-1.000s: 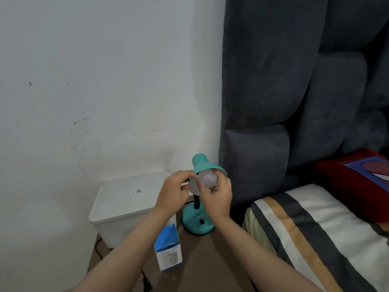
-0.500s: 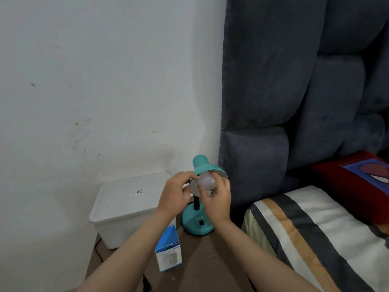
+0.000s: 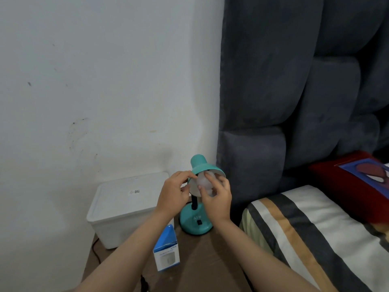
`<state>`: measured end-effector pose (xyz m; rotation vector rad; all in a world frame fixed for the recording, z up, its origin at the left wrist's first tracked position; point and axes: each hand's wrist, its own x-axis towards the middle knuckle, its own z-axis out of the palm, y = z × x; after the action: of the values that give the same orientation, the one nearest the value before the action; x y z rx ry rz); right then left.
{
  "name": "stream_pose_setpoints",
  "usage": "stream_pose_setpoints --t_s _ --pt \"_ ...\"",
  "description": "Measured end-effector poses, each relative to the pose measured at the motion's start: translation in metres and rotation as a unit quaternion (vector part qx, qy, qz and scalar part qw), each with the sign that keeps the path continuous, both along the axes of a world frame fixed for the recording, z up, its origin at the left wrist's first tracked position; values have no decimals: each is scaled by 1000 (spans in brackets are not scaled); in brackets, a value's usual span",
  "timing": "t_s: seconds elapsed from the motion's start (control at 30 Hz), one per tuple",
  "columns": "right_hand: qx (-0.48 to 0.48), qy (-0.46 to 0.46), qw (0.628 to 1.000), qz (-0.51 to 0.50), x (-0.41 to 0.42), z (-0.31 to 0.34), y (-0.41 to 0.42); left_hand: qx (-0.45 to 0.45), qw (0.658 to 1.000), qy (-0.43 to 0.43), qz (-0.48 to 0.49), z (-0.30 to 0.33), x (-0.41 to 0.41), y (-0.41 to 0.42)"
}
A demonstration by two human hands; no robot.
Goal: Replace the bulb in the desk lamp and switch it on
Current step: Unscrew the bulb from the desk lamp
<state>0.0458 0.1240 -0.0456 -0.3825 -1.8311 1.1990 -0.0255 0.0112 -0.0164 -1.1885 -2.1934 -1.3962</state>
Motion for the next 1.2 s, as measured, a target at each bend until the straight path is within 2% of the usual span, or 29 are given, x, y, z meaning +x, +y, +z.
stream_pose_setpoints --t_s 0.2,0.33,0.47,0.53,0.63,0.7,0.9,1.07,1.2 --pt "64 -9 998 -9 0 -5 5 -1 1000 -1 -5 1 1 1" --pt "4 23 1000 2 4 -4 2 -1 1000 -4 1 1 1 1" --pt "-26 10 1000 -1 0 0 -1 5 1000 -4 4 1 2 1" --pt "0 6 1000 -4 -1 2 -1 5 1000 -5 7 1 2 0" --pt "118 -10 993 -18 -3 -3 5 1 1000 -8 0 2 3 0" --pt "145 -17 989 -20 -3 -7 9 1 1000 -13 -4 2 4 0" --pt "32 28 999 -17 3 -7 1 3 1000 -11 1 1 3 1" --pt "20 16 1000 -17 -1 -3 -2 3 1000 -13 13 2 4 0" --pt "53 -2 999 -5 1 -3 1 1 1000 -14 9 3 4 0"
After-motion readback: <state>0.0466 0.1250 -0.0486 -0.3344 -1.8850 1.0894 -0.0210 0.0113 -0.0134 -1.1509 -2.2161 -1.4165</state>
